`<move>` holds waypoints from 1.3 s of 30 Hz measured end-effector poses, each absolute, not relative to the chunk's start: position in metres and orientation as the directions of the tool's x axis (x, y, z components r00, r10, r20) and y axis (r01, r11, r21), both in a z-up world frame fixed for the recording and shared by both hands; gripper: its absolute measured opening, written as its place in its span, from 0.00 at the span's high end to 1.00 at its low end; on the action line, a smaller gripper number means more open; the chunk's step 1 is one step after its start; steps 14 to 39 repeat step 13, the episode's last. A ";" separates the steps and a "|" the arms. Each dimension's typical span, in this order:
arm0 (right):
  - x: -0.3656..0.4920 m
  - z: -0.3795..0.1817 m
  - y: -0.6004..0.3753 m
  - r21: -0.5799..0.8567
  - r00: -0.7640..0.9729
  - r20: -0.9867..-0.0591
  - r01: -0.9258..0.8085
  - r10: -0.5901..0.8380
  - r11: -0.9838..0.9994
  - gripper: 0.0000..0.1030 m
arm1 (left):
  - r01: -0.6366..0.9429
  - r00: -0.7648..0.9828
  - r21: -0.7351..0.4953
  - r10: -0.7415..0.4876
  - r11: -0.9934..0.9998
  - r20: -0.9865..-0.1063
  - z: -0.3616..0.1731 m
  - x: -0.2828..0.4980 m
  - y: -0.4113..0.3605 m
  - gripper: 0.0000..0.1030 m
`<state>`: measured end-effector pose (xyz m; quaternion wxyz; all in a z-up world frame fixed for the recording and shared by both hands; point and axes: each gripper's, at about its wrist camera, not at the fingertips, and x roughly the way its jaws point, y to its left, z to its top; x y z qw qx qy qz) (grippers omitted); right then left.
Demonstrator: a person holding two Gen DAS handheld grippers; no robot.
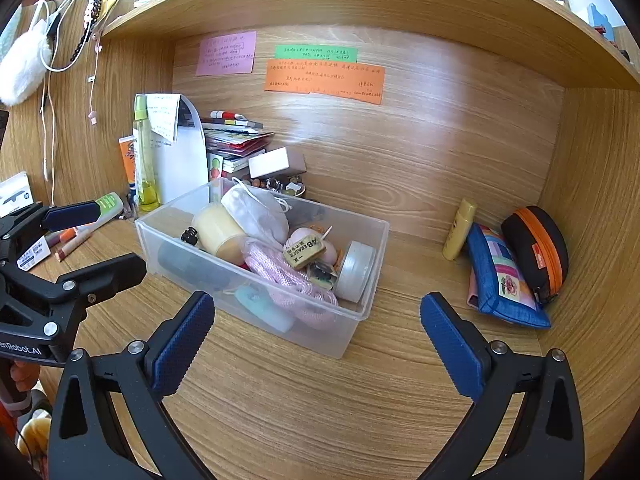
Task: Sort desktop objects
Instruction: 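Withdraw both open grippers from the clear box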
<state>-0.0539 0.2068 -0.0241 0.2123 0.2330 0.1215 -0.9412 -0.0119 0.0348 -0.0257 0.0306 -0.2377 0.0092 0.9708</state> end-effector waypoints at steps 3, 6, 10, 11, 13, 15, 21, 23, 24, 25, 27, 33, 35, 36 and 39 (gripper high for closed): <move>-0.056 -0.027 0.207 -0.133 -0.797 -0.500 0.458 -0.339 -0.879 0.00 | -0.060 -0.888 -0.005 0.056 -0.998 -0.456 -0.027 -0.011 0.035 0.02; -0.058 -0.030 0.206 -0.136 -0.794 -0.509 0.456 -0.332 -0.880 0.00 | -0.055 -0.893 -0.007 0.053 -0.998 -0.447 -0.028 -0.010 0.036 0.02; -0.061 -0.032 0.208 -0.125 -0.789 -0.516 0.455 -0.334 -0.882 0.00 | -0.069 -0.890 -0.027 0.073 -0.997 -0.451 -0.029 -0.012 0.035 0.02; -0.063 -0.033 0.208 -0.120 -0.786 -0.520 0.456 -0.335 -0.882 0.00 | -0.071 -0.887 -0.032 0.078 -0.997 -0.456 -0.029 -0.013 0.035 0.02; -0.065 -0.034 0.209 -0.118 -0.784 -0.525 0.454 -0.332 -0.883 0.00 | -0.079 -0.877 -0.043 0.090 -0.996 -0.471 -0.031 -0.016 0.034 0.02; -0.065 -0.034 0.209 -0.118 -0.784 -0.525 0.454 -0.332 -0.883 0.00 | -0.079 -0.877 -0.043 0.090 -0.996 -0.471 -0.031 -0.016 0.034 0.02; -0.065 -0.034 0.209 -0.118 -0.784 -0.525 0.454 -0.332 -0.883 0.00 | -0.079 -0.877 -0.043 0.090 -0.996 -0.471 -0.031 -0.016 0.034 0.02; -0.065 -0.034 0.209 -0.118 -0.784 -0.525 0.454 -0.332 -0.883 0.00 | -0.079 -0.877 -0.043 0.090 -0.996 -0.471 -0.031 -0.016 0.034 0.02; -0.065 -0.034 0.209 -0.118 -0.784 -0.525 0.454 -0.332 -0.883 0.00 | -0.079 -0.877 -0.043 0.090 -0.996 -0.471 -0.031 -0.016 0.034 0.02; -0.065 -0.034 0.209 -0.118 -0.784 -0.525 0.454 -0.332 -0.883 0.00 | -0.079 -0.877 -0.043 0.090 -0.996 -0.471 -0.031 -0.016 0.034 0.02; -0.065 -0.034 0.209 -0.118 -0.784 -0.525 0.454 -0.332 -0.883 0.00 | -0.079 -0.877 -0.043 0.090 -0.996 -0.471 -0.031 -0.016 0.034 0.02; -0.065 -0.034 0.209 -0.118 -0.784 -0.525 0.454 -0.332 -0.883 0.00 | -0.079 -0.877 -0.043 0.090 -0.996 -0.471 -0.031 -0.016 0.034 0.02; -0.065 -0.034 0.209 -0.118 -0.784 -0.525 0.454 -0.332 -0.883 0.00 | -0.079 -0.877 -0.043 0.090 -0.996 -0.471 -0.031 -0.016 0.034 0.02; -0.065 -0.034 0.209 -0.118 -0.784 -0.525 0.454 -0.332 -0.883 0.00 | -0.079 -0.877 -0.043 0.090 -0.996 -0.471 -0.031 -0.016 0.034 0.02; -0.065 -0.034 0.209 -0.118 -0.784 -0.525 0.454 -0.332 -0.883 0.00 | -0.079 -0.877 -0.043 0.090 -0.996 -0.471 -0.031 -0.016 0.034 0.02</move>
